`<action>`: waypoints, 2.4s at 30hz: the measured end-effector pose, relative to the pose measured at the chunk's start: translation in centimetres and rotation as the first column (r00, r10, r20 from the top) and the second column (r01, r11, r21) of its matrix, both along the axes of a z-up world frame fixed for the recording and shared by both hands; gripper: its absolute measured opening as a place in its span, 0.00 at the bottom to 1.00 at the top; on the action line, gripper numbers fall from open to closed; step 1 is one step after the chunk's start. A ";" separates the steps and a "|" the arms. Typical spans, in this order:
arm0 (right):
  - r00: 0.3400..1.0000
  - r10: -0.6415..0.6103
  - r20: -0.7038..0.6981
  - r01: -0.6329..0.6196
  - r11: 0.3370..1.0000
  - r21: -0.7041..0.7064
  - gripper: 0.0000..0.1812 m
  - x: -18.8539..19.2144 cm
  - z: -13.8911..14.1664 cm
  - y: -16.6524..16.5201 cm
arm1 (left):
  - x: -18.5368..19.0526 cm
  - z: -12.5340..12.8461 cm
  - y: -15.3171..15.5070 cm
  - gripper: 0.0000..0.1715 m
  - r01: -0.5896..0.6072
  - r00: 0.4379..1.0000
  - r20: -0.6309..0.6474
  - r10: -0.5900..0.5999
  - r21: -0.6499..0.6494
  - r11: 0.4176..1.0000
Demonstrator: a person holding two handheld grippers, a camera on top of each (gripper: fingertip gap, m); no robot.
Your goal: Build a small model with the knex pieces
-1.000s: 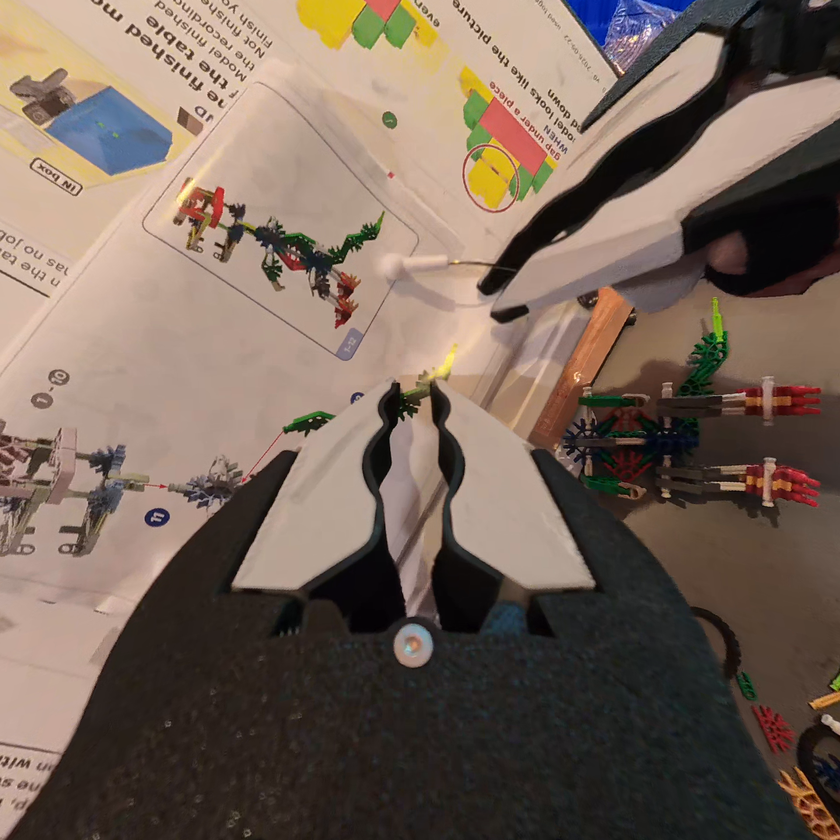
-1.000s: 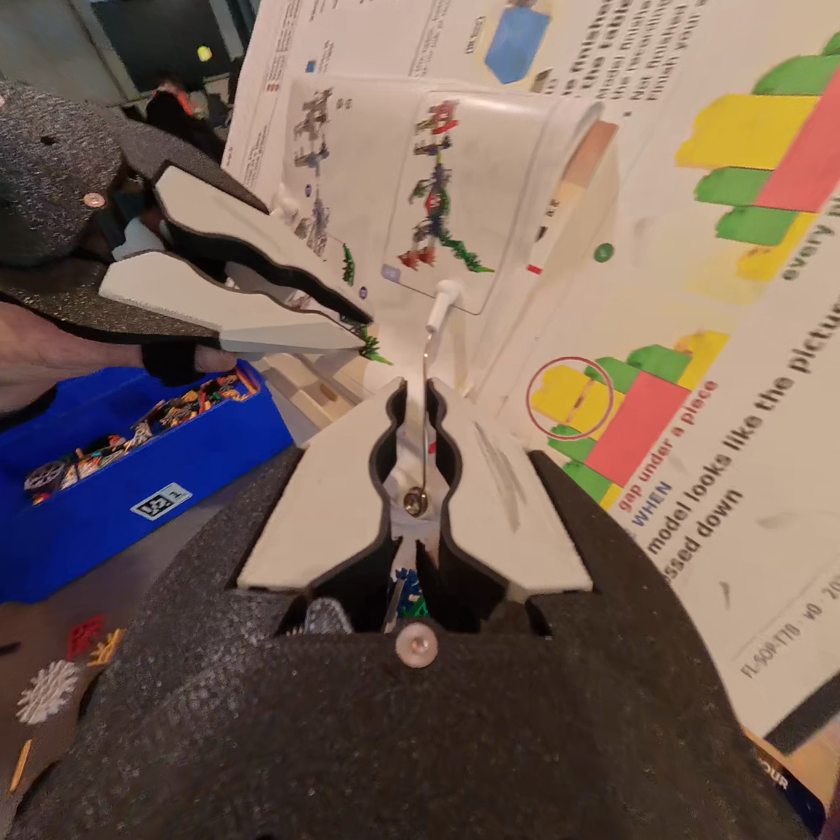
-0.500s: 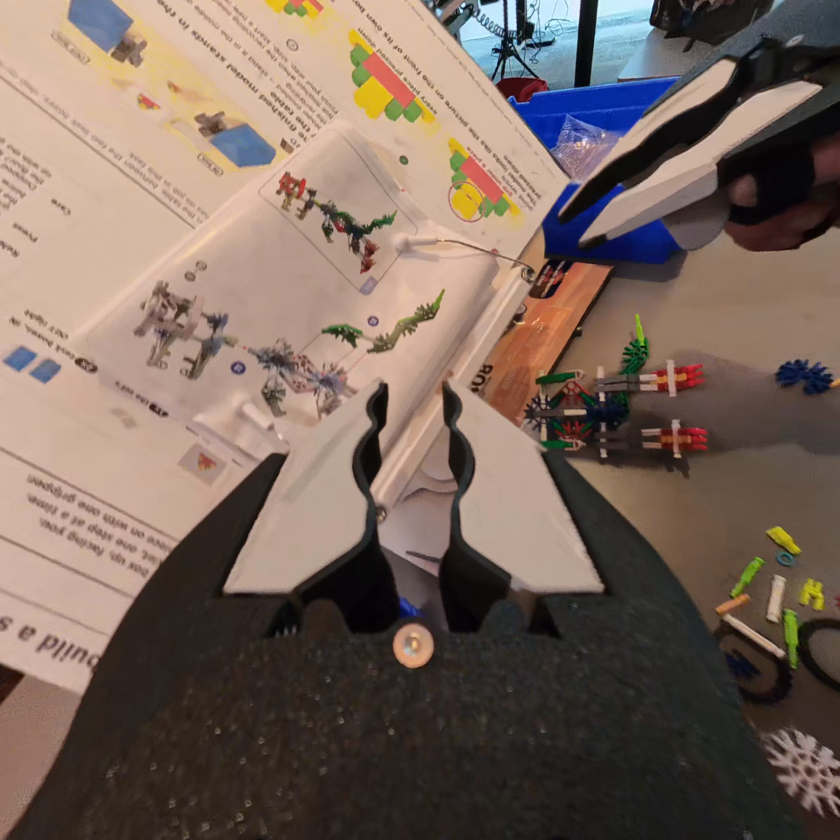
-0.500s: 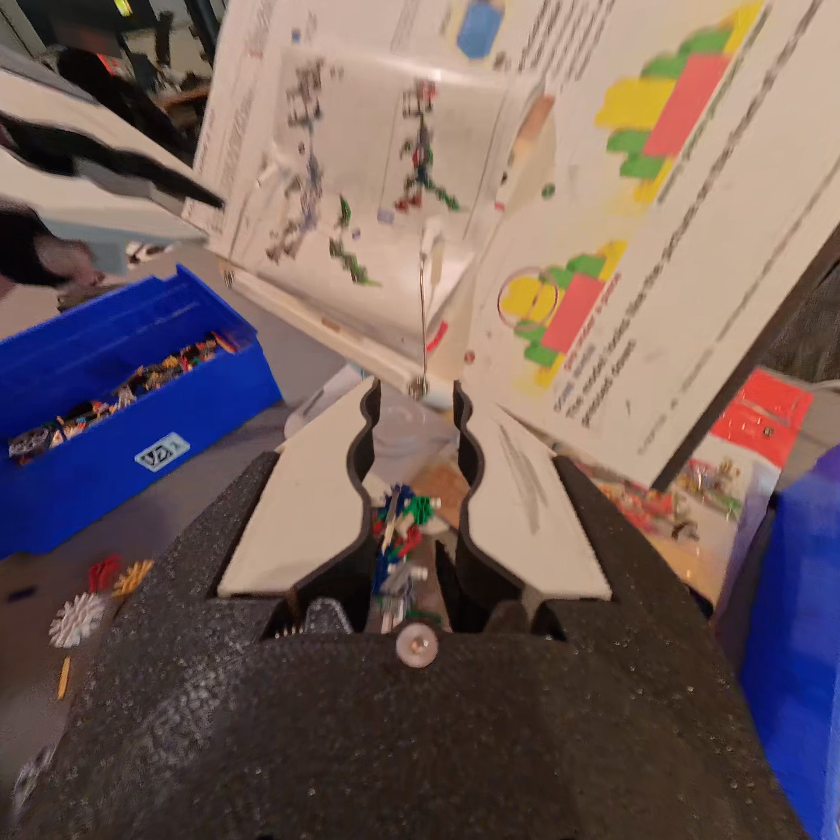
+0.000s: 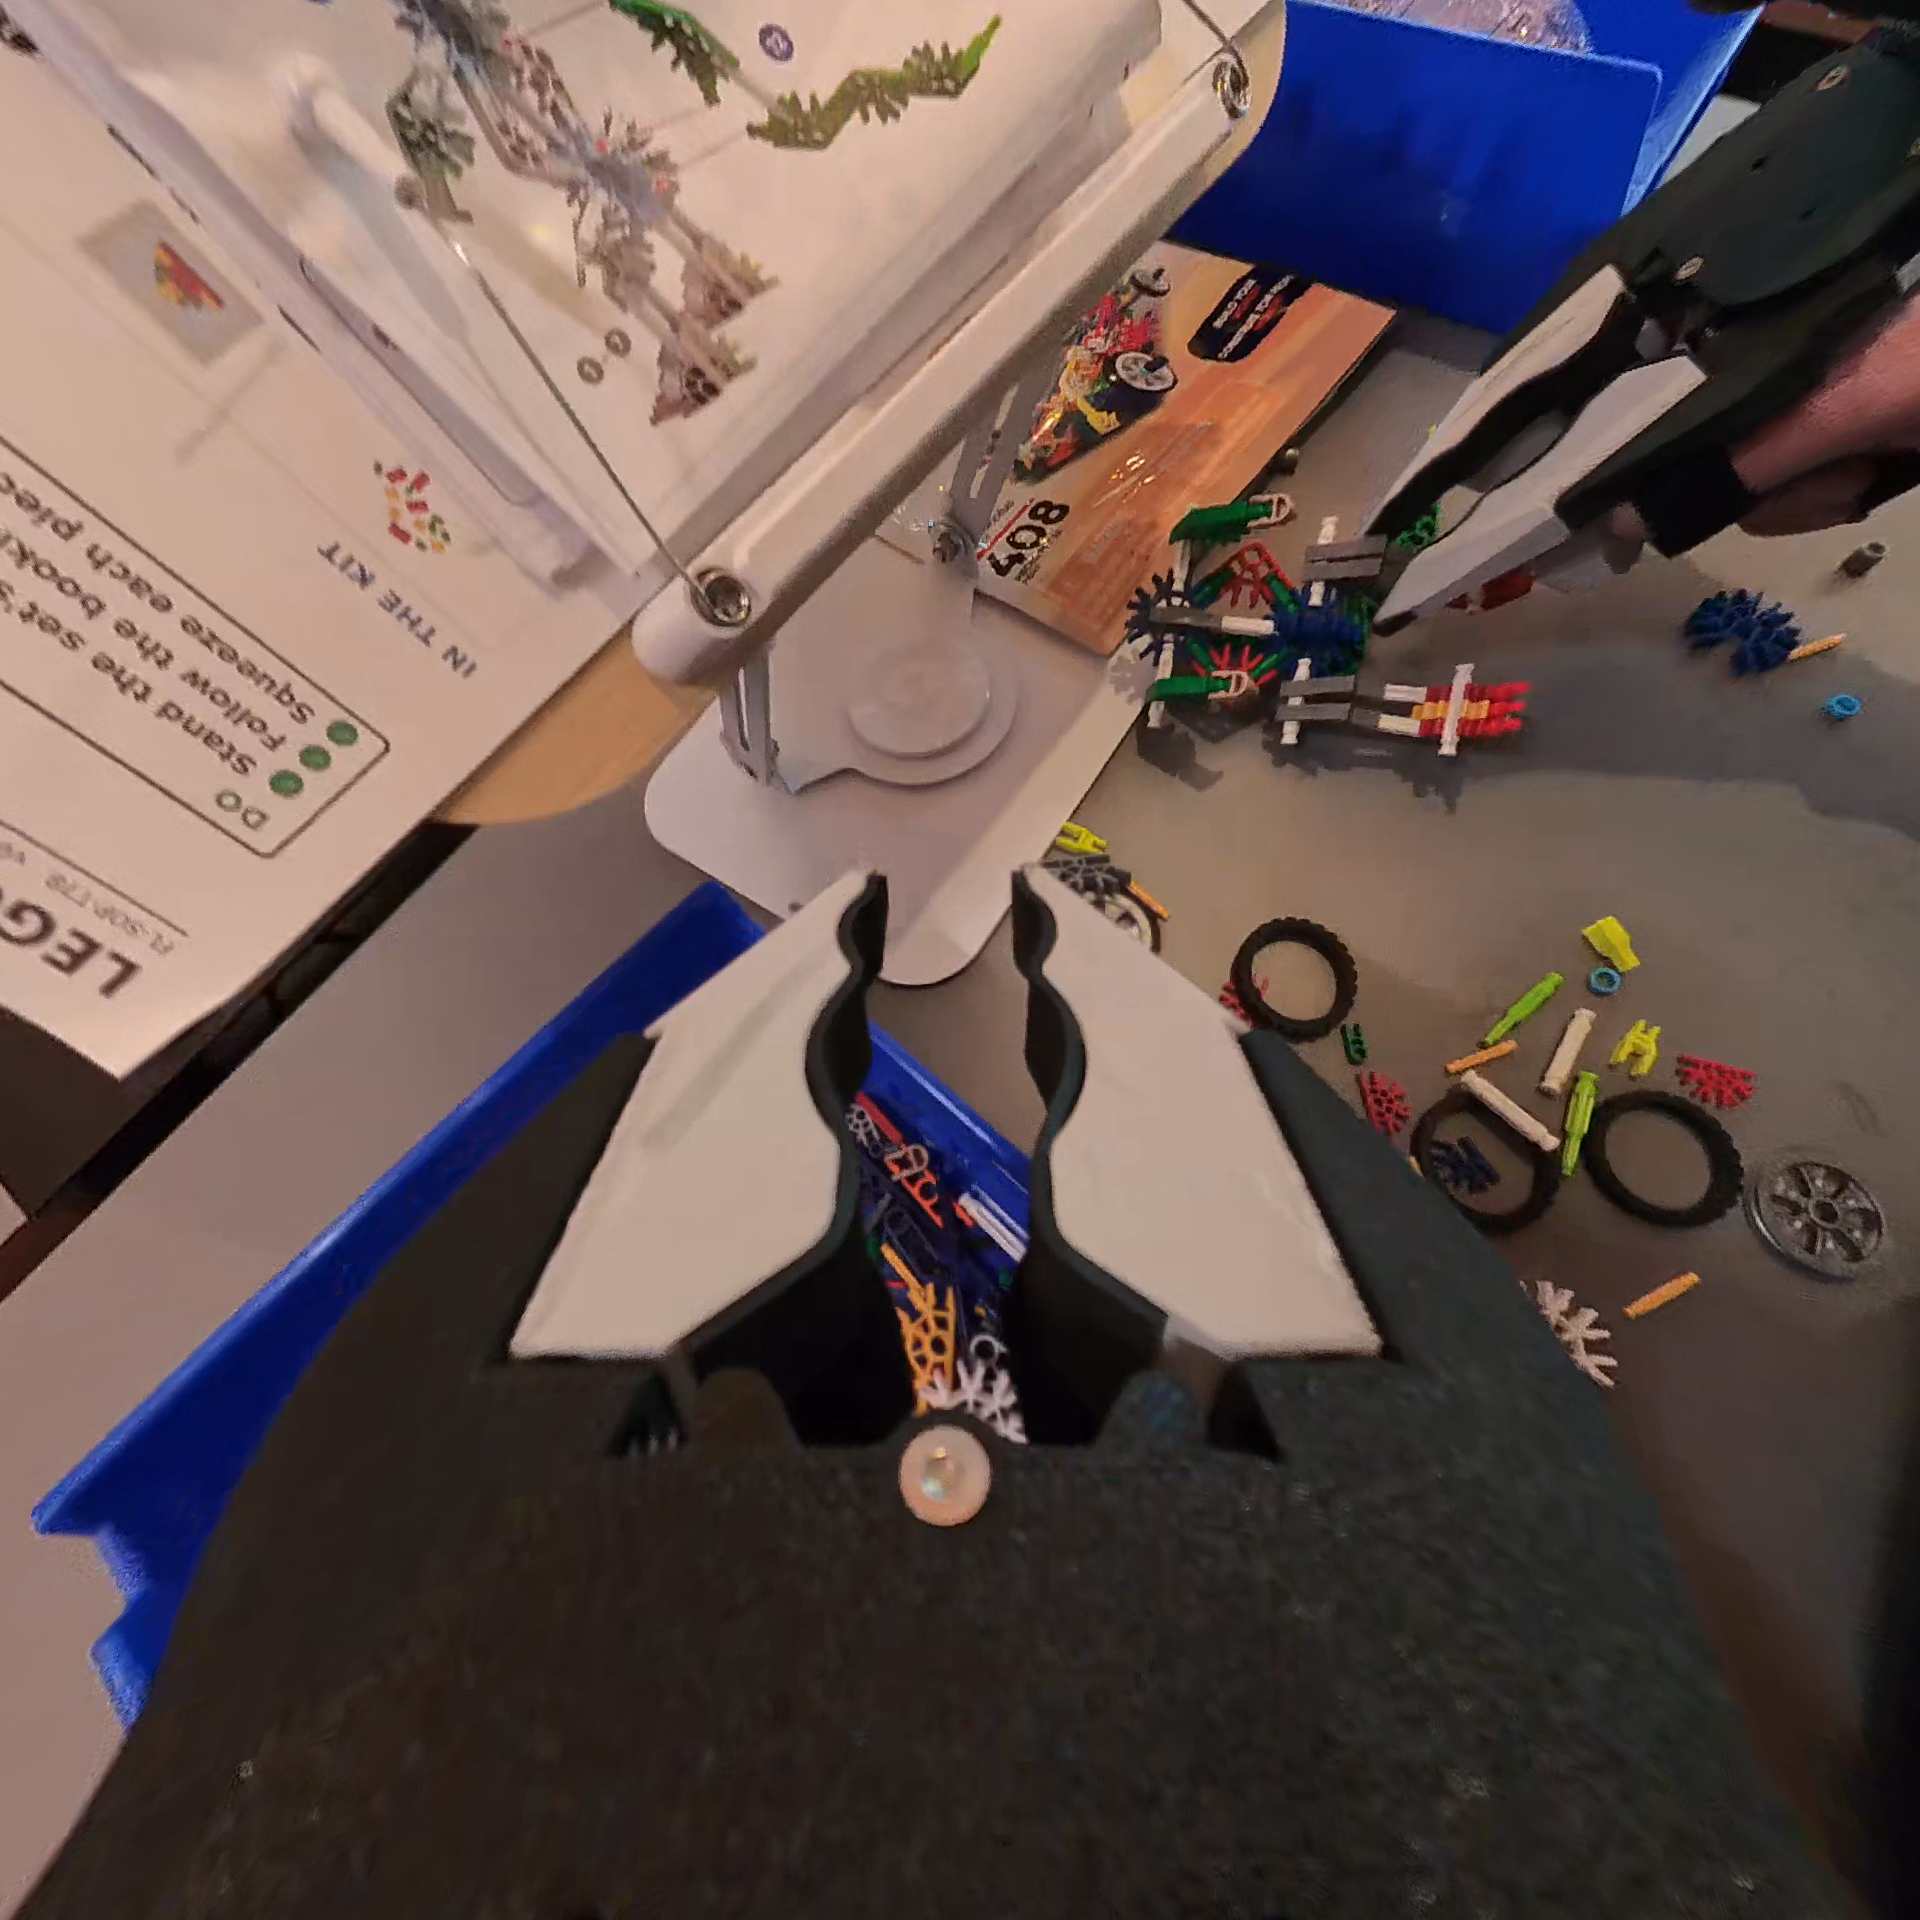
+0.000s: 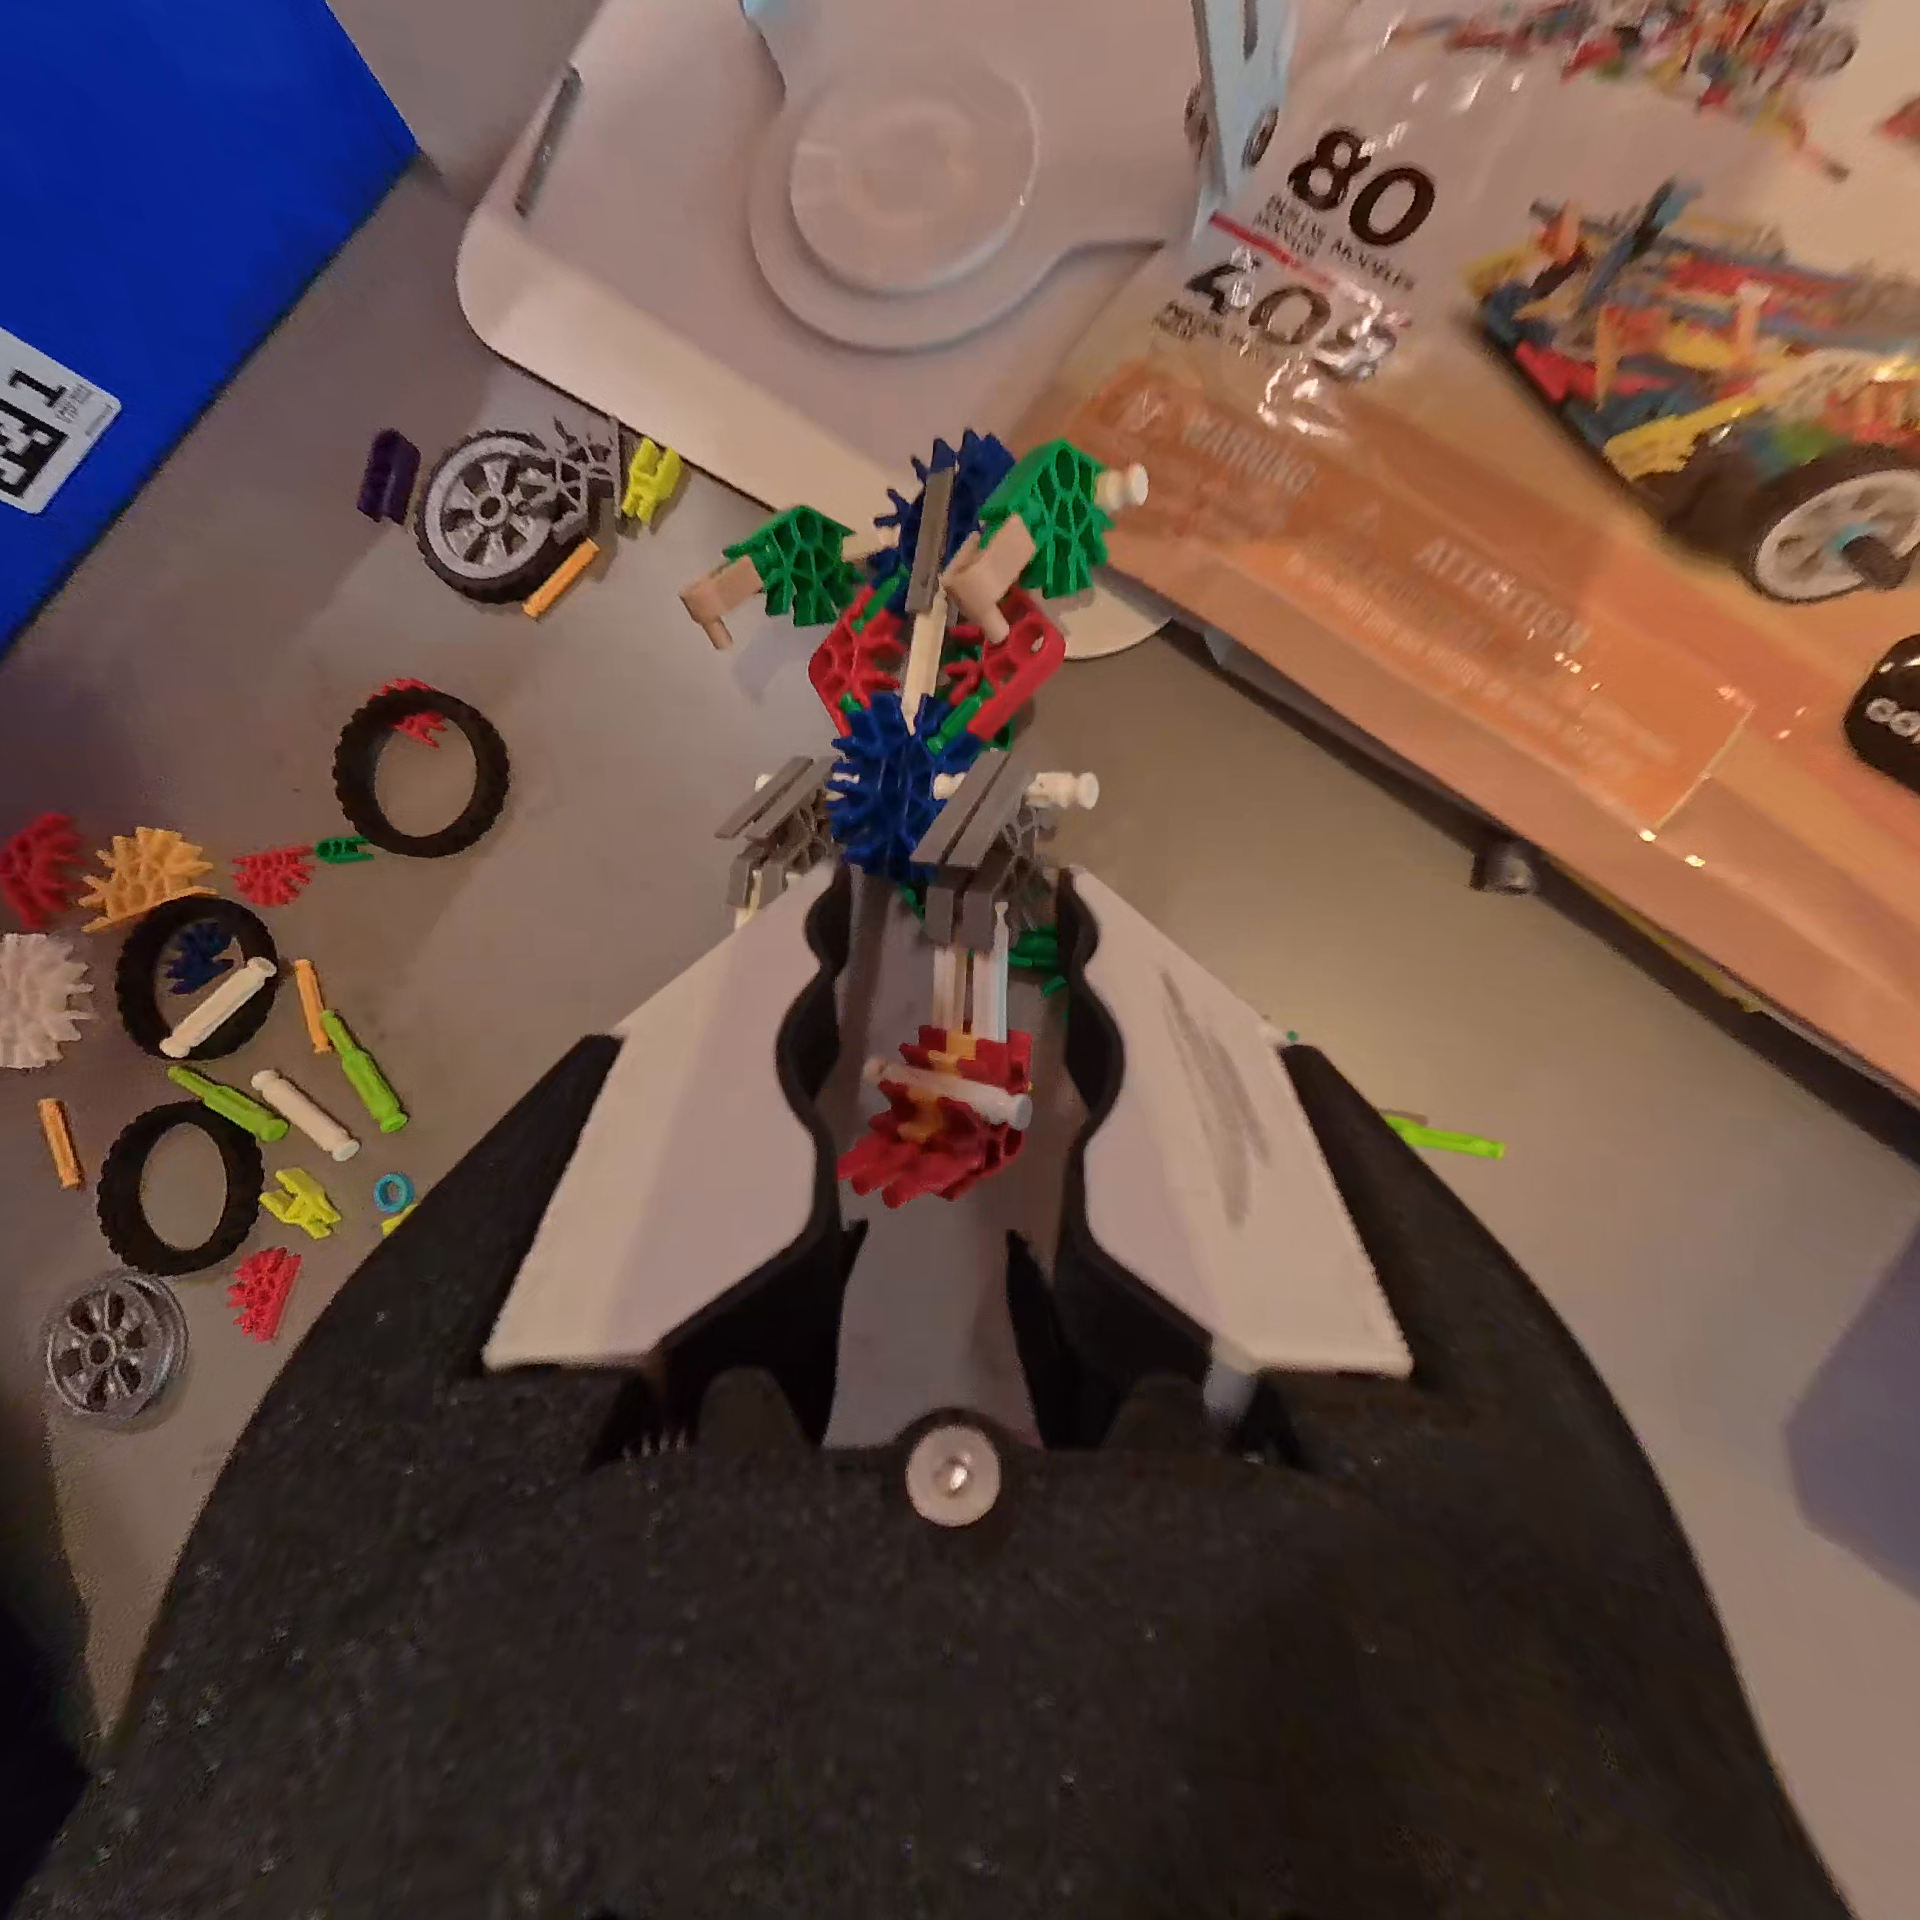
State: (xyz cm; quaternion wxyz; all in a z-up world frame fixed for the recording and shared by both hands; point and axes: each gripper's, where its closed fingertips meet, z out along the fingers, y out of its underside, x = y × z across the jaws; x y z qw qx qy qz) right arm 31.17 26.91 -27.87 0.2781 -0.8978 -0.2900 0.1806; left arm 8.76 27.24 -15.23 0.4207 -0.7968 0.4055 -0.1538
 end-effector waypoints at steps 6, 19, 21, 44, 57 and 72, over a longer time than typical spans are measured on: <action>1.000 -0.027 -0.010 0.027 1.000 0.006 0.14 0.2 -0.4 -0.4 | -0.3 -0.8 -1.7 0.12 0.002 1.000 0.020 -0.001 -0.041 0.999; 1.000 -0.007 -0.016 0.010 0.982 0.190 0.13 -0.8 1.2 -3.5 | 4.3 -1.8 -4.5 0.15 0.131 0.990 0.071 -0.124 -0.109 0.985; 1.000 -0.004 -0.025 0.009 0.979 0.204 0.13 -1.0 1.4 -4.0 | 6.6 -2.6 -5.5 0.17 0.191 0.981 0.055 -0.185 -0.130 0.973; 0.995 0.081 -0.057 -0.077 0.995 0.068 0.13 1.5 0.0 -10.0 | 13.3 -6.6 -9.8 0.26 0.356 0.928 -0.010 -0.373 -0.269 0.895; 0.993 0.102 -0.064 -0.096 0.991 0.088 0.25 1.9 1.2 -9.4 | 8.1 -1.3 -7.7 0.25 0.255 0.961 0.165 -0.224 -0.203 0.945; 0.986 0.131 -0.107 -0.098 0.958 0.271 0.27 0.2 5.7 -7.4 | -3.0 -2.7 -4.6 0.25 -0.021 0.999 0.029 0.027 -0.196 0.980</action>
